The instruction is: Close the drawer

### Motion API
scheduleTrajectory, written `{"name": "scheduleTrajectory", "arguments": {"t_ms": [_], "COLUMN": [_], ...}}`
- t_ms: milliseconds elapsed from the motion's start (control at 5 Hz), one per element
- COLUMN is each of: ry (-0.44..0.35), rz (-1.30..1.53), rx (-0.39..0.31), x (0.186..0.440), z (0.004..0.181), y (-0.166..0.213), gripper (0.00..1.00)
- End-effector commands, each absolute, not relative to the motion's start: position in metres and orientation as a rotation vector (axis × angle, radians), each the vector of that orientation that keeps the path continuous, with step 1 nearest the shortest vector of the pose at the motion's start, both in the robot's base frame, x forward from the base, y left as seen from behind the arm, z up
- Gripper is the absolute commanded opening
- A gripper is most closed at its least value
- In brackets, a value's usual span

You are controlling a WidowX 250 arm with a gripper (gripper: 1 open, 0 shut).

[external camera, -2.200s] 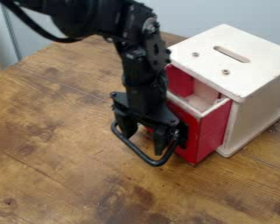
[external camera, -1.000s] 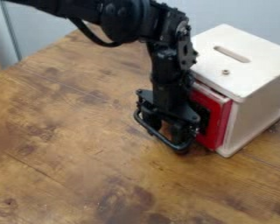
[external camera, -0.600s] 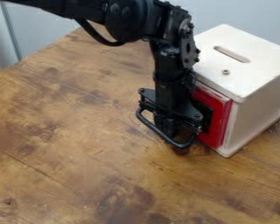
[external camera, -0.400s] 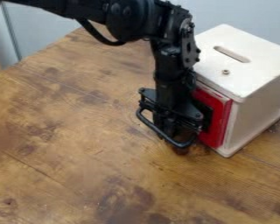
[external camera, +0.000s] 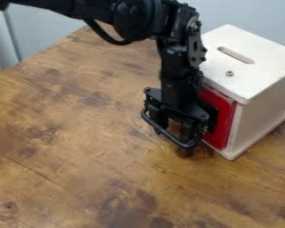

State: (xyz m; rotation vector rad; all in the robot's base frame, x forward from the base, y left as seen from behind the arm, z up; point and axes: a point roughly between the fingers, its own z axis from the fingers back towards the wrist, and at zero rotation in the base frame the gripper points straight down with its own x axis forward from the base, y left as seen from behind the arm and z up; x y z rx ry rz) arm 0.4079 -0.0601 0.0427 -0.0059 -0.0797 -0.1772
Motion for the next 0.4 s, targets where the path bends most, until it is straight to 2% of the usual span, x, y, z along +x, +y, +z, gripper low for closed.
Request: {"name": "scheduleTrajectory", "arguments": {"t_ms": [0,200], "ry": [-0.105,-0.130], "rz": [-0.146,-0.140], "rx": [0.002,0.003], "x": [0.414,0.417], "z": [0.055,0.068], "y": [-0.048,-0.043], "gripper": [1.00,1.00]}}
